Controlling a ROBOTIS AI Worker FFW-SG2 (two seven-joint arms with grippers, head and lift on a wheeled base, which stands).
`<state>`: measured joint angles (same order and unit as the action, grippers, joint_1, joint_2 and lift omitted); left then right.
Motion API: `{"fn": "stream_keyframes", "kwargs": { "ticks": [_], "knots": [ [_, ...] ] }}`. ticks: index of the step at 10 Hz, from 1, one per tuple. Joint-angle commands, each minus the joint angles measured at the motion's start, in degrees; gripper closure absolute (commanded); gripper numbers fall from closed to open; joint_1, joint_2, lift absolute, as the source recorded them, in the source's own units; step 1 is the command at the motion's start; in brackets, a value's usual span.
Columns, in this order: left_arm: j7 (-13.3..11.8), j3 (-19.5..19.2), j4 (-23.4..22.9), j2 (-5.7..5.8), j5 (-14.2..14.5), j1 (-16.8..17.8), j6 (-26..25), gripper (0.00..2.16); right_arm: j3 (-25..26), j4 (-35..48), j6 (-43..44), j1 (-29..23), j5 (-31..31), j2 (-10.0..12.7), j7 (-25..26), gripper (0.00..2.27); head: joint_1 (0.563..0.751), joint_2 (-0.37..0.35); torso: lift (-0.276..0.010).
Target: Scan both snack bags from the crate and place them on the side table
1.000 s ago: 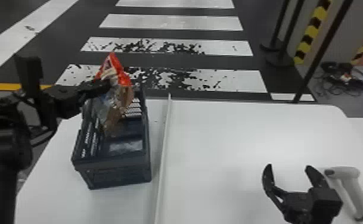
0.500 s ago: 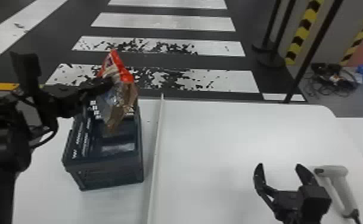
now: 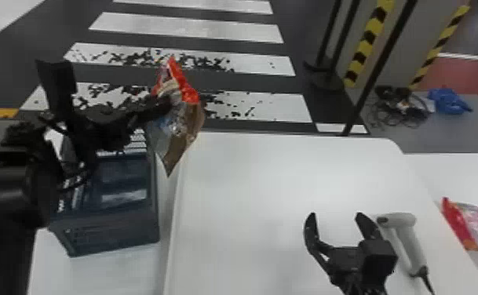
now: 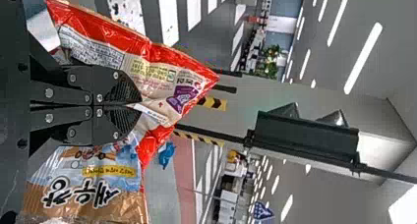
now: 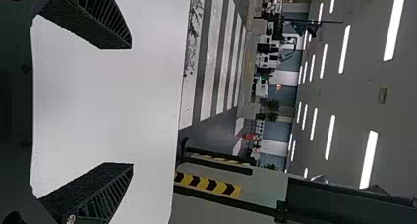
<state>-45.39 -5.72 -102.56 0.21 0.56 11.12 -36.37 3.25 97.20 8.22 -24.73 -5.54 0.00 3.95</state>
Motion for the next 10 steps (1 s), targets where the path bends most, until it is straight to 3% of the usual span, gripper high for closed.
{"fn": "stream_keyframes", "kwargs": {
  "ticks": [1, 3, 6, 8, 10],
  "knots": [
    [0.65, 4.93, 1.14, -0.36, -0.56, 0.04, 0.37, 2.14, 0.09, 0.01, 0.08, -0.05, 0.09, 0.05, 0.26, 0.07, 0.695, -0.151, -0.098],
    [1.88, 11.61, 3.95, -0.36, -0.56, -0.75, 3.71, 2.14, 0.17, -0.08, 0.25, 0.12, 0.35, 0.05, 0.35, 0.07, 0.695, -0.200, -0.098],
    [5.75, 19.69, 10.10, -0.36, -0.56, -0.93, 9.68, 2.14, 0.61, -0.61, 0.78, 0.30, 0.79, 0.05, 1.49, 0.07, 0.695, -0.298, -0.098],
    [7.86, 23.82, 16.52, -0.36, -0.47, -0.93, 15.66, 2.14, 1.14, -0.61, 1.13, 0.47, 0.97, 0.05, 1.76, 0.07, 0.695, -0.338, -0.098],
    [9.62, 27.34, 20.56, -0.36, 0.23, -0.84, 18.47, 2.14, 1.84, -0.61, 1.13, 0.82, 0.97, 0.05, 2.64, 0.07, 0.695, -0.350, -0.098]
  ]
}}
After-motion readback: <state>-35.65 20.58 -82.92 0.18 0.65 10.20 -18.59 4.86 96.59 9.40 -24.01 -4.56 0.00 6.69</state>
